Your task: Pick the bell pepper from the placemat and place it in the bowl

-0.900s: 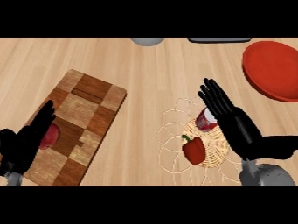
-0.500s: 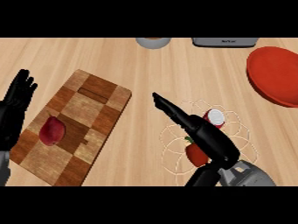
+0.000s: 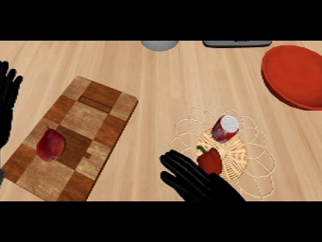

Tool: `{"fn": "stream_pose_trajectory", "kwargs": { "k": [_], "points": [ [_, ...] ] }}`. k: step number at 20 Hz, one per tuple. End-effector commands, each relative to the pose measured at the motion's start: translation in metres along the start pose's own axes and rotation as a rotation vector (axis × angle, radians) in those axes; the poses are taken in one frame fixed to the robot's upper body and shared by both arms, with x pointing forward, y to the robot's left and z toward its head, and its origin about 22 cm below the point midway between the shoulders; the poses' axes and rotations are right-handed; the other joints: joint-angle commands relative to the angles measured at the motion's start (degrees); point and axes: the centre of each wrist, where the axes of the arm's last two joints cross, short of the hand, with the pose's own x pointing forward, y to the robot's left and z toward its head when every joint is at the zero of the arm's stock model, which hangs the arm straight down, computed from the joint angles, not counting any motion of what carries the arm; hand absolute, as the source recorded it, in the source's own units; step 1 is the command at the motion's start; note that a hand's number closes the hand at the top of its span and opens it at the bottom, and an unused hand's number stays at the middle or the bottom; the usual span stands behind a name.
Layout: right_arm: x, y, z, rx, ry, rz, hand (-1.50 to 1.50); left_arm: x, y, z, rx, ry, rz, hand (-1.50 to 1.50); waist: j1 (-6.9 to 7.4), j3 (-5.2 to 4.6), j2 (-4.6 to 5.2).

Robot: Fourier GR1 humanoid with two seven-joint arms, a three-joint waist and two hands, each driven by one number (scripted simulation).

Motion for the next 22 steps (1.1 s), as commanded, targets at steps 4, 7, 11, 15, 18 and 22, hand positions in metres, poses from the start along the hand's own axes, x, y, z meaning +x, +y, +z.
{"fn": "stream_pose_trajectory", "kwargs": {
  "k": [4,7,11,15,18,22],
  "points": [
    [0.050,-0.047,0.023,0.035,0.121,0.352,-1.50,0.001,0.002,-0.001,-0.002,-0.023,0.008,0.00,-0.08,-0.05,0.05],
    [0.080,-0.064,0.031,0.079,0.208,0.428,-1.50,0.012,0.005,-0.015,0.016,-0.010,-0.005,0.00,-0.42,-0.05,0.21],
    [0.080,-0.086,0.030,0.296,0.399,0.603,-1.50,0.009,0.002,-0.005,-0.023,-0.012,0.006,0.00,1.05,-0.13,0.33],
    [0.101,-0.093,0.028,0.457,0.471,0.644,-1.50,0.008,-0.007,-0.019,-0.012,-0.025,0.008,0.00,0.46,-0.10,0.54],
    [0.098,-0.083,0.020,0.580,0.522,0.721,-1.50,-0.010,-0.005,-0.001,-0.006,-0.021,0.003,0.00,1.35,-0.12,0.50],
    [0.097,-0.095,0.005,0.602,0.561,0.704,-1.50,-0.016,-0.005,-0.016,-0.006,-0.029,0.026,0.00,1.18,-0.01,0.62]
  ]
}}
